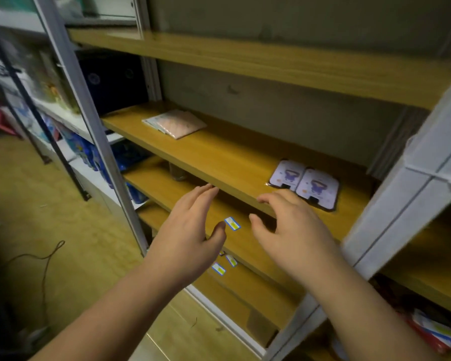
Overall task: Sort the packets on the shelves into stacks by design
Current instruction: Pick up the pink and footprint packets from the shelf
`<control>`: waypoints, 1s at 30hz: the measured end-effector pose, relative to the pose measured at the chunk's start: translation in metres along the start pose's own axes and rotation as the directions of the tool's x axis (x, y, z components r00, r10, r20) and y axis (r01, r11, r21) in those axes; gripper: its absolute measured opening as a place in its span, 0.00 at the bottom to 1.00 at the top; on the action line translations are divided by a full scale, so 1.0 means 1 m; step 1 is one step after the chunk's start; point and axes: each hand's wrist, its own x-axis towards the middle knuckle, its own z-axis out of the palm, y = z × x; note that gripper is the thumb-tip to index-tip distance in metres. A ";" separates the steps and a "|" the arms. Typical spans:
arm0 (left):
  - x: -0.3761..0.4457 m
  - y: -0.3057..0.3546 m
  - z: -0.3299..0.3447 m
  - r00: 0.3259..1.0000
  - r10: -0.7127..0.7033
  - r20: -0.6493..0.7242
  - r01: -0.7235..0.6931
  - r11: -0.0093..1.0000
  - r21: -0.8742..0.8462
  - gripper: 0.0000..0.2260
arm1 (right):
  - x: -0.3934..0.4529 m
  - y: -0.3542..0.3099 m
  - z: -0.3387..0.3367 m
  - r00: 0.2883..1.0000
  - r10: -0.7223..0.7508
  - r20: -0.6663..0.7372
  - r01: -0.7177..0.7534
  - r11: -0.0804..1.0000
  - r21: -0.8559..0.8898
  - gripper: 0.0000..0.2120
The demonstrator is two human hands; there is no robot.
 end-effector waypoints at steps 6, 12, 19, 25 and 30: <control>0.078 -0.055 -0.015 1.000 0.015 0.013 -0.016 0.998 0.068 0.31 | 0.096 -0.015 0.039 0.999 0.020 -0.025 -0.019 0.999 0.041 0.18; 0.133 -0.114 -0.023 0.999 -0.053 0.001 0.053 0.996 0.069 0.33 | 0.173 -0.034 0.073 1.000 0.004 0.023 -0.005 0.998 0.055 0.24; 0.198 -0.192 -0.012 0.993 -0.056 0.101 0.046 0.993 0.105 0.33 | 0.220 -0.043 0.114 0.996 0.077 0.050 -0.078 0.997 0.018 0.25; 0.307 -0.260 -0.007 0.990 -0.094 0.109 0.077 0.986 0.146 0.33 | 0.242 -0.062 0.140 0.976 0.217 -0.014 -0.218 0.975 -0.042 0.25; 0.372 -0.292 0.019 0.968 -0.140 0.209 0.046 0.915 0.400 0.44 | 0.269 -0.087 0.165 0.954 0.290 -0.077 -0.296 0.951 -0.092 0.24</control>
